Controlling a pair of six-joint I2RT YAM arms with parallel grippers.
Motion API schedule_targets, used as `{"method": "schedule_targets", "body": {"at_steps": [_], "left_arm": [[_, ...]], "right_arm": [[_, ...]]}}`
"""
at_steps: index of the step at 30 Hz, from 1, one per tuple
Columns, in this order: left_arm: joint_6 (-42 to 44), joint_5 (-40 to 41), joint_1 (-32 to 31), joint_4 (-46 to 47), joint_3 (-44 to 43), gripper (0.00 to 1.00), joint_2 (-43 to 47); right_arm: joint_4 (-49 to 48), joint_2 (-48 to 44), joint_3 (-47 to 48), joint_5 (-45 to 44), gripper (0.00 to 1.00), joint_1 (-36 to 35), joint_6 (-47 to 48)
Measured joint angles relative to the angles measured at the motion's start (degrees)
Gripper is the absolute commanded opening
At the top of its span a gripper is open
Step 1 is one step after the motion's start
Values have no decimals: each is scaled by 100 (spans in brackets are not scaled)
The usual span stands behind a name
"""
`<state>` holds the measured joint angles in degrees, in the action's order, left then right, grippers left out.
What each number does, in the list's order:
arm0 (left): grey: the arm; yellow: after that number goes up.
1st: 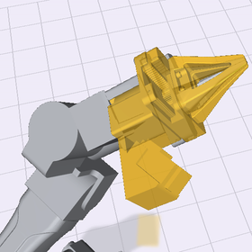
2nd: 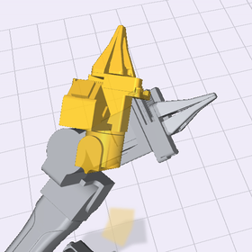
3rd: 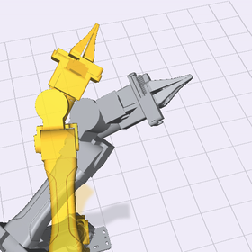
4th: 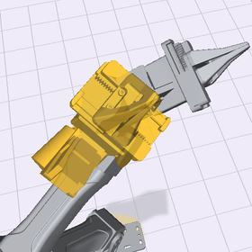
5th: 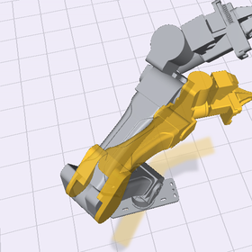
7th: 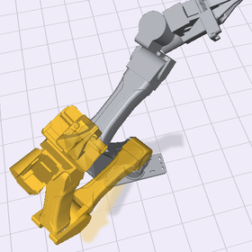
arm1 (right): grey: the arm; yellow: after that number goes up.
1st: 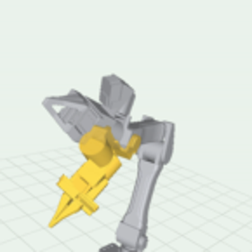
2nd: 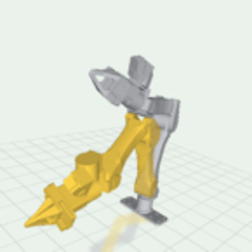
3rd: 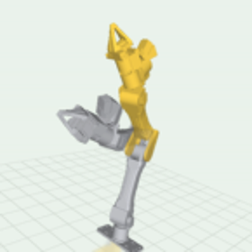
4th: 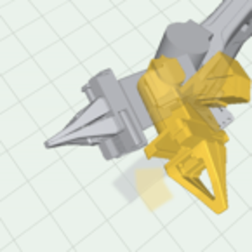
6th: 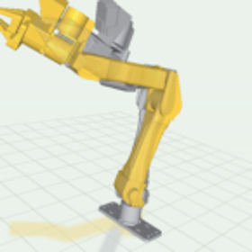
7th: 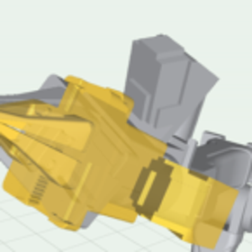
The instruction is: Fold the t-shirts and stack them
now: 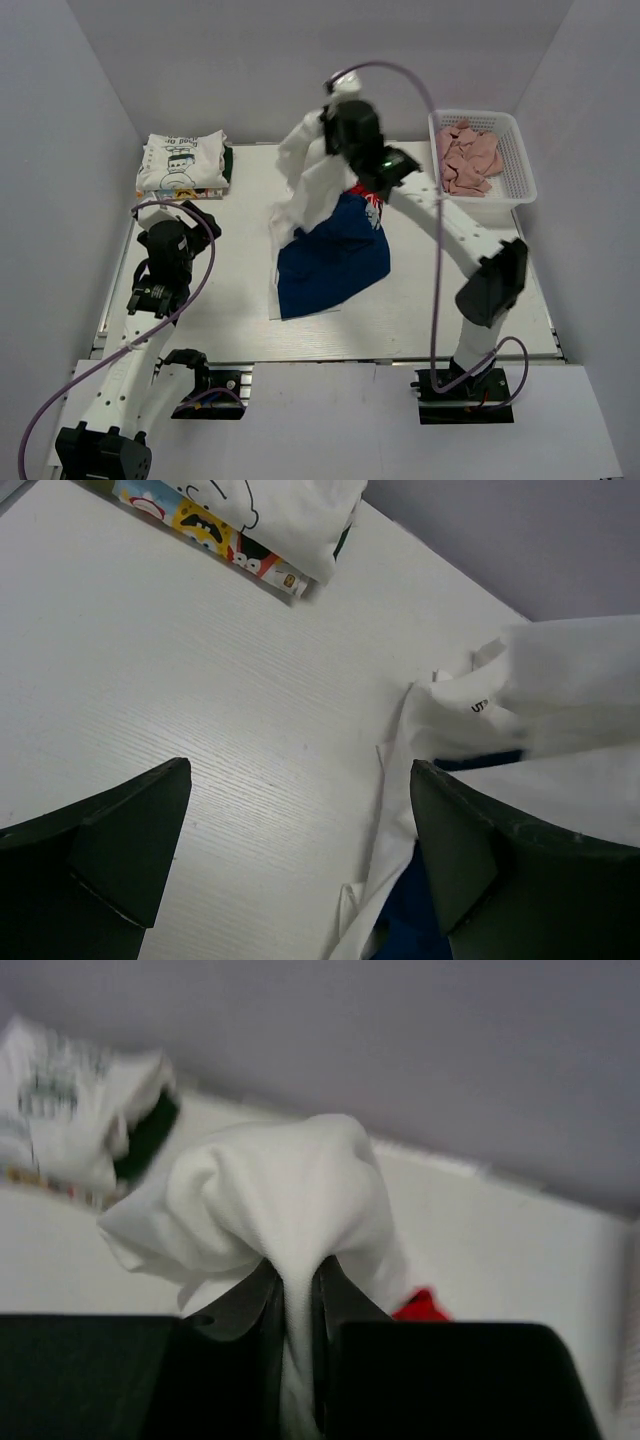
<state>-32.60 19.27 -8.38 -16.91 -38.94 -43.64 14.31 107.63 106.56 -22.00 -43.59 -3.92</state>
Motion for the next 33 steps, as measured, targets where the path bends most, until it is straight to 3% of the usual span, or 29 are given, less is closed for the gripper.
{"method": "schedule_targets", "body": {"at_steps": [4,9,11,21,31,32,33], "left_arm": [[-90,142,0,-70,0,100,52],[-131,273,0,-118,0,100,57],[-136,326,0,-120,-2,100,50],[-151,487,7,-234,-90,100,-223],[-151,481,7,-219,-133,100,-638],[-151,472,7,-240,-146,100,-702],[-151,468,7,-260,-170,100,-761]], "right_arm": [[-431,-793,732,-400,0,769,184],[-883,-872,1882,-1010,0,1947,579],[-970,-872,1934,-1091,0,2214,656],[-1196,11,1895,-350,0,3893,848],[-1401,1410,181,479,0,4715,772],[-1386,1606,140,466,29,4750,728],[-1349,1757,120,413,53,4778,680]]}}
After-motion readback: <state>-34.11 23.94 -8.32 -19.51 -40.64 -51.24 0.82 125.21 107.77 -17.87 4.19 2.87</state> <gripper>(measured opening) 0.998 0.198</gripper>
